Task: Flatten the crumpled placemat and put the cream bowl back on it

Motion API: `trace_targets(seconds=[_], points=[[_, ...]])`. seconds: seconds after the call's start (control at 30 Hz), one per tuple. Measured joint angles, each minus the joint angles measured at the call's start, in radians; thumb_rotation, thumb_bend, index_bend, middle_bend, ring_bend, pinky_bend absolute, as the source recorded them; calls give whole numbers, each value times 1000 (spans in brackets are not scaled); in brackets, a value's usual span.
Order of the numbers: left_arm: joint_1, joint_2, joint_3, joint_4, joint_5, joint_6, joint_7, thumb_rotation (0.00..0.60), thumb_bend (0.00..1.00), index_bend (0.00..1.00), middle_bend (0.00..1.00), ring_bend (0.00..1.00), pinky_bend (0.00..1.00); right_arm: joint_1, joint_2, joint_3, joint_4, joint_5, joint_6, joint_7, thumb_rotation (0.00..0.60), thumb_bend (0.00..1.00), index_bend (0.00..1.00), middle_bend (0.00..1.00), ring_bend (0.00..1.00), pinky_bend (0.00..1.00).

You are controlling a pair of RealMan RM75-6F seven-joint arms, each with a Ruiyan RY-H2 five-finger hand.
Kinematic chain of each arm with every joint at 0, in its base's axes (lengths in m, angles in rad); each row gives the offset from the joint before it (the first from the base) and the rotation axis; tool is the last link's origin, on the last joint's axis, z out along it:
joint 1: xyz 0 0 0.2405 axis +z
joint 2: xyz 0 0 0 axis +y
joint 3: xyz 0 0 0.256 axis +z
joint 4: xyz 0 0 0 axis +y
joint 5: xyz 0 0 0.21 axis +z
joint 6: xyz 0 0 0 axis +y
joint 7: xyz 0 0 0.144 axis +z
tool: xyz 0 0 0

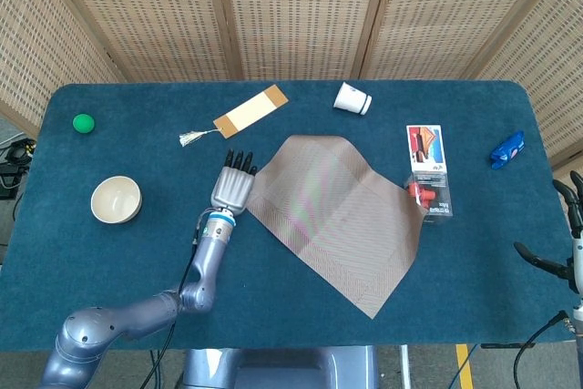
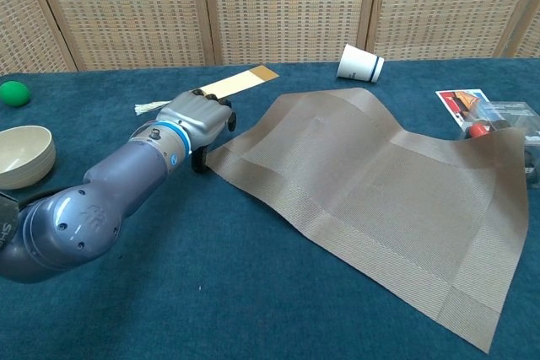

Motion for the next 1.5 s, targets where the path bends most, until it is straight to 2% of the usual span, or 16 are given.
trace_targets(seconds=[0.17,0.4,0.5,0.97,1.13,1.5], points=[[-1,-14,11,16,63,12,-72,600,444,281,0,0,0,1,0,0,-1,-1,-8,-1,600,265,127,0,0,0],[8,-5,26,-13,144,44,-154,600,448,298,0,0,0,-1,4,-1,-10,-6,-9,3,600,265,128,0,0,0],[17,2,33,-32,167,58,-174,600,448,337,0,0,0,-2,6,-2,-13,-9,-9,6,600,265,130,0,0,0],[33,10,30,-46,165,56,-146,600,444,532,0,0,0,-6,12,-1,-22,-13,-6,16,600,265,135,0,0,0],[35,14,29,-50,164,54,-133,600,550,551,0,0,0,-7,13,0,-22,-13,-6,20,600,263,136,0,0,0],[45,21,26,-58,159,49,-124,600,555,610,0,0,0,-6,11,0,-21,-17,-8,20,600,262,136,0,0,0]])
